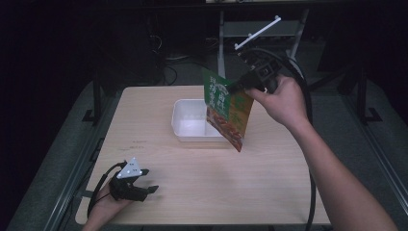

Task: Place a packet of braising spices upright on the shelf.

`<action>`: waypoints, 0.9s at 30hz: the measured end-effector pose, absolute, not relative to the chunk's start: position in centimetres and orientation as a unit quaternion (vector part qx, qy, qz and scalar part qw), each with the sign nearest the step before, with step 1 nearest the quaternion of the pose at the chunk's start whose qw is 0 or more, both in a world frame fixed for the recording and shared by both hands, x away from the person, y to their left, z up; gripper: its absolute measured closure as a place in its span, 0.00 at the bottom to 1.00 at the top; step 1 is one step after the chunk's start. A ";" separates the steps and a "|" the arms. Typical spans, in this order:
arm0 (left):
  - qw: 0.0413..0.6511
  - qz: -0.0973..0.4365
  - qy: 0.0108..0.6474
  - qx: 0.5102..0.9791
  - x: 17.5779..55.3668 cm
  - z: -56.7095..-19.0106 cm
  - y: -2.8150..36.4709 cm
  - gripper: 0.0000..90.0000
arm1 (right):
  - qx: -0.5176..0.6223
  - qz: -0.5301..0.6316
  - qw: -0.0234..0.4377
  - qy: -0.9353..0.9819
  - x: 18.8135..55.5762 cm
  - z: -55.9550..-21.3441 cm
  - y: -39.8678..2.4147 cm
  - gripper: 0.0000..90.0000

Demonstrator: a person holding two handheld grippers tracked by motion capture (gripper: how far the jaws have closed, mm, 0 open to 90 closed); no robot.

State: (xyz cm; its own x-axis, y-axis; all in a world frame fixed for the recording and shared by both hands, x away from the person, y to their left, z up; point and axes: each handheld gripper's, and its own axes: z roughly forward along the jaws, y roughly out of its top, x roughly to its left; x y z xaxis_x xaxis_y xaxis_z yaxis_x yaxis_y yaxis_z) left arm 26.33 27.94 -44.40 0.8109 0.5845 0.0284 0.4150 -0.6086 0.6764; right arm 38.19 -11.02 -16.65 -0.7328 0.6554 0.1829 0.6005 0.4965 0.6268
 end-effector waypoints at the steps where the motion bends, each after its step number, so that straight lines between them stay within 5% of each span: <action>1: 0.341 0.124 0.281 0.888 26.3 -44.4 28.0 0.32 | 0.368 0.343 0.042 0.863 38.6 -16.6 -10.9 1.00; 27: 0.343 0.125 0.284 0.887 26.3 -44.4 28.1 0.32 | 0.422 0.329 0.078 0.841 43.7 -17.7 -10.5 1.00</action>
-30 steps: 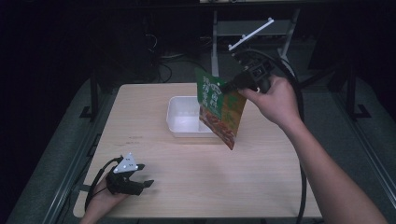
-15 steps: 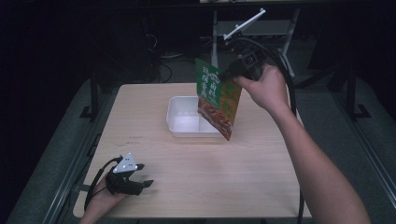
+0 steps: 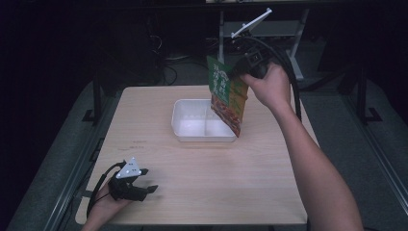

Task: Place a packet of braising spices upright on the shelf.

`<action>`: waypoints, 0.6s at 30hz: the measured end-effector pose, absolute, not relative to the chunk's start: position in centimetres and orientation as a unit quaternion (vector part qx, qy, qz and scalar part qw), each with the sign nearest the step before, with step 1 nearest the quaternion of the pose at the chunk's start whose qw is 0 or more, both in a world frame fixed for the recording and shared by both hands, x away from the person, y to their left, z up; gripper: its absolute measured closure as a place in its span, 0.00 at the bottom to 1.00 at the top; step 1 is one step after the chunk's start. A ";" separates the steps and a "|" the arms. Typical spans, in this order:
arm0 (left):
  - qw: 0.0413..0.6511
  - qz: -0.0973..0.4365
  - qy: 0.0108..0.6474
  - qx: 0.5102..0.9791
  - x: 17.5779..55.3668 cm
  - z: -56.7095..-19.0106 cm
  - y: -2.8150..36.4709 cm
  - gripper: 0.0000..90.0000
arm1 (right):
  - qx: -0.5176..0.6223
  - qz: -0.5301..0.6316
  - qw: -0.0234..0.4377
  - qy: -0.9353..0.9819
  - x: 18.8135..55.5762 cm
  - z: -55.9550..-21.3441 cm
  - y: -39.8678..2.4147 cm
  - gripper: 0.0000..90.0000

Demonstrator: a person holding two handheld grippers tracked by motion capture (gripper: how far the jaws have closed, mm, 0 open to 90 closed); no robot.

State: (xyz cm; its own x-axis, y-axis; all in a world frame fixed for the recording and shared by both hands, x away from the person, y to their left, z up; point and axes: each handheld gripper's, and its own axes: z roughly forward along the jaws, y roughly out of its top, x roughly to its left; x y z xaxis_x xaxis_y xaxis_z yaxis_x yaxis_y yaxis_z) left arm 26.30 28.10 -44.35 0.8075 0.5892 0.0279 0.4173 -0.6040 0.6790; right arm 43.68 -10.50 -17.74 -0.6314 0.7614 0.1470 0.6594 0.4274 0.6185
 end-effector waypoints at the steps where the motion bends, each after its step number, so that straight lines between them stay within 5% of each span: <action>1: 0.343 0.126 0.283 0.887 26.3 -44.3 28.1 0.32 | 0.424 0.328 0.079 0.840 43.8 -17.8 -10.5 1.00; 18: 0.344 0.126 0.283 0.886 26.3 -44.3 28.2 0.32 | 0.436 0.322 0.104 0.834 45.8 -19.4 -9.2 1.00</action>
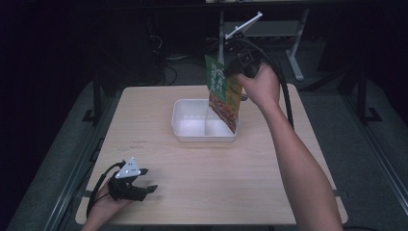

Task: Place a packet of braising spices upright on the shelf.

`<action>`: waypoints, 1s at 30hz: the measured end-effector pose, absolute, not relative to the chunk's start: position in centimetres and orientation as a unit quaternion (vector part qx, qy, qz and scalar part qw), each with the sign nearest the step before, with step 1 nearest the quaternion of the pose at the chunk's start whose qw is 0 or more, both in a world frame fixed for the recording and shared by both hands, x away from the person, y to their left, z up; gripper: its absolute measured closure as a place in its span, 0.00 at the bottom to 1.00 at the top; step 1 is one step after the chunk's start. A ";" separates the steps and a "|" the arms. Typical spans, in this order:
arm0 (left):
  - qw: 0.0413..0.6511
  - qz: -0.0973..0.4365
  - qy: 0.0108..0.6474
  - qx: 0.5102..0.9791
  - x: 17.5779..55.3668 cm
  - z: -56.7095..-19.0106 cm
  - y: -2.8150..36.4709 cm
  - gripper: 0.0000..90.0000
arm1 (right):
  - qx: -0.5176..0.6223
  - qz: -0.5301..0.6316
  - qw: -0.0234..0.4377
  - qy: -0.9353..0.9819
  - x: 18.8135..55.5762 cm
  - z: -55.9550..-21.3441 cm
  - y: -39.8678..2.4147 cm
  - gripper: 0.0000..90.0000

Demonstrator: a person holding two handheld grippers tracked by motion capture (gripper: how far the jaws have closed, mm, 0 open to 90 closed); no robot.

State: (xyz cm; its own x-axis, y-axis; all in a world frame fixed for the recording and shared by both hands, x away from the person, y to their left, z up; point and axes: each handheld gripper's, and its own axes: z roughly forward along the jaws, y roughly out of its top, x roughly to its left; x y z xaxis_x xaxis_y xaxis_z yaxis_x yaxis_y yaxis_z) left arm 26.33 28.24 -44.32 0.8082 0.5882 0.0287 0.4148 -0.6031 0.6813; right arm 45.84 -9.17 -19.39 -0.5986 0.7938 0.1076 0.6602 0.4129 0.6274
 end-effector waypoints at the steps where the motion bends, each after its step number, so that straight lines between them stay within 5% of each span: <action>1: 0.343 0.126 0.283 0.887 26.4 -44.3 28.3 0.32 | 0.435 0.321 0.106 0.835 45.9 -19.5 -9.1 1.00; 30: 0.344 0.124 0.283 0.887 26.3 -44.4 28.1 0.32 | 0.446 0.315 0.110 0.831 47.5 -22.8 -8.5 1.00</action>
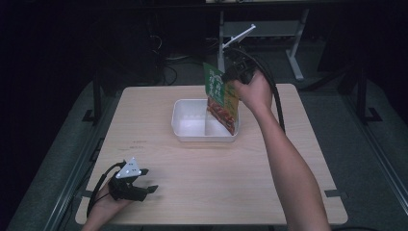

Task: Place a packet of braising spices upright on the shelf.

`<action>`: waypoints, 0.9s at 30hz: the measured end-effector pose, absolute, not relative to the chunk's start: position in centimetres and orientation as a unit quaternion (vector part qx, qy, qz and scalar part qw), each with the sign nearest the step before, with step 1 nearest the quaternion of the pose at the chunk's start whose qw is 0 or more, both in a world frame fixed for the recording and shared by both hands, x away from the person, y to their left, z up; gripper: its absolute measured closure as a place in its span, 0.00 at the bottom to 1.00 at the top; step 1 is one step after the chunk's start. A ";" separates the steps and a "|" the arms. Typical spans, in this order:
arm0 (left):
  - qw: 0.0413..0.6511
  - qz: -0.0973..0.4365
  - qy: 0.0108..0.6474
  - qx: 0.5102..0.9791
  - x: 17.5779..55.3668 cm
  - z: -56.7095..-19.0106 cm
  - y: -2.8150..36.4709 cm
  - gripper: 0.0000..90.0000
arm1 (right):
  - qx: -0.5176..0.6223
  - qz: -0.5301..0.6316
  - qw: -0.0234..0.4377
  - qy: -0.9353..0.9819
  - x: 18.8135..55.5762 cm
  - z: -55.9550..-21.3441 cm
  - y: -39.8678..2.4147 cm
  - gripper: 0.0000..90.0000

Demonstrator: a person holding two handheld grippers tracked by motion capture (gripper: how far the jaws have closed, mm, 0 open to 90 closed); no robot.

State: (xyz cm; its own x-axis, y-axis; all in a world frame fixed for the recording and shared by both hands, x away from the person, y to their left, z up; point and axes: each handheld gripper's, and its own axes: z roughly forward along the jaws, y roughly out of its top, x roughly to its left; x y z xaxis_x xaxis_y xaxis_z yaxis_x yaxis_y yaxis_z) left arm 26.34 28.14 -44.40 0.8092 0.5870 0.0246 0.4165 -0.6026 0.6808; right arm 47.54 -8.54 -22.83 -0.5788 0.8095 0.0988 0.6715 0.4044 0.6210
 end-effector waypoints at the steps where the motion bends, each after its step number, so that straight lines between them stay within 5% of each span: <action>1: 0.344 0.124 0.283 0.887 26.3 -44.4 28.1 0.32 | 0.445 0.316 0.108 0.831 47.6 -23.0 -8.5 1.00; 27: 0.344 0.125 0.281 0.887 26.3 -44.4 28.1 0.32 | 0.454 0.307 0.096 0.831 48.0 -25.9 -8.3 0.99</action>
State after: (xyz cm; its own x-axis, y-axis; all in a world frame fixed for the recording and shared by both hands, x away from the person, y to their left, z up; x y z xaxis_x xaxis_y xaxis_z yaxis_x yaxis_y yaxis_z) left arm 26.31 28.07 -44.38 0.8111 0.5842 0.0296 0.4116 -0.6059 0.6807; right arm 48.04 -8.34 -25.90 -0.5696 0.8132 0.1193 0.6951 0.3991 0.5979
